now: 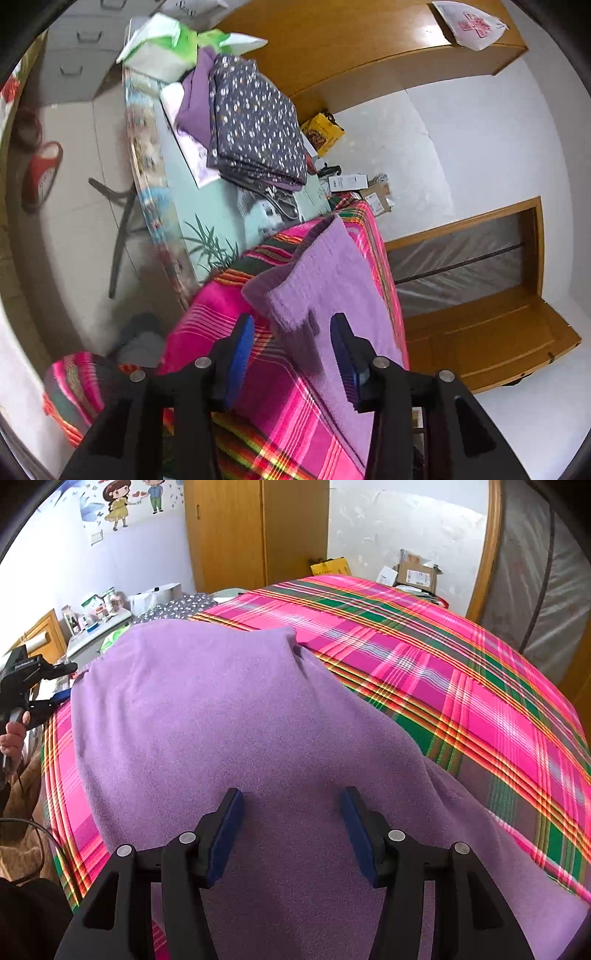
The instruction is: Fold clothes
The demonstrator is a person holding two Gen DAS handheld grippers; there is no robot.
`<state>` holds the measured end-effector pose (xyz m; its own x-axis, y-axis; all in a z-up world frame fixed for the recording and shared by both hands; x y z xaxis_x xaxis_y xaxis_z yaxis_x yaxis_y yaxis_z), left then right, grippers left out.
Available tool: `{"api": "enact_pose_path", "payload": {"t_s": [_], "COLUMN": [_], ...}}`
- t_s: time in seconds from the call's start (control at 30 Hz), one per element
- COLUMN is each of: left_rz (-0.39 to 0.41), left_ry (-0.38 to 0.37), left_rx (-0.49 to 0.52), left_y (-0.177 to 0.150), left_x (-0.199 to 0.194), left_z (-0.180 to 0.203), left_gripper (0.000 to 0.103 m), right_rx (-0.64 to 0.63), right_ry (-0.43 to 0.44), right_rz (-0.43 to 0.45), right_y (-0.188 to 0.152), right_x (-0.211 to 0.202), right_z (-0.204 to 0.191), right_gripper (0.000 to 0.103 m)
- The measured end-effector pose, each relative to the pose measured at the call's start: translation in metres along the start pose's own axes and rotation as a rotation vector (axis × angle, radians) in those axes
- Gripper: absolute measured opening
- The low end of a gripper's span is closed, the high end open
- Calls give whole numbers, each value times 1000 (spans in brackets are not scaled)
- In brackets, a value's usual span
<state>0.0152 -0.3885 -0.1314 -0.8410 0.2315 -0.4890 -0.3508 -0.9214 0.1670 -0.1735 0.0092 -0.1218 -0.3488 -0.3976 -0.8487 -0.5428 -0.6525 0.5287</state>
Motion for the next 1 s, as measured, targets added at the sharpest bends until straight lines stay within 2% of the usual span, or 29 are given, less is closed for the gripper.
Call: {"api": "enact_pose_path", "payload": {"t_s": [0.3, 0.53, 0.77, 1.0], "left_rz": [-69, -46, 16, 41], "left_ry": [-62, -91, -86, -77], "left_rx": [-92, -113, -80, -30], "left_y": [0, 7, 13, 15], "left_x": [30, 35, 24, 19], "left_z": [-7, -6, -3, 9], "left_gripper": [43, 43, 22, 19], "right_rx": [0, 1, 2, 2], "right_ry": [0, -2, -4, -5], "right_rz": [-1, 1, -1, -1], "right_y": [0, 0, 0, 0], "right_x": [0, 0, 0, 0], "right_z": [1, 0, 1, 1], "right_gripper": [57, 57, 57, 57]}}
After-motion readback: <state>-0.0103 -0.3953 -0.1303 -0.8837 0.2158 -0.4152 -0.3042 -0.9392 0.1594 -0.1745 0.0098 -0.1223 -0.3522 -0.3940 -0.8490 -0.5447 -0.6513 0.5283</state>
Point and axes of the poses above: each gripper's, at about its wrist camera, not at the fingertips, and x roughly the way its jaws point, z to its right, y to its top, the point moved 8 cm from there along x, roughly the way its jaws point, and after that the axes turned 7 degrees about -z, right-handed, at the moved point
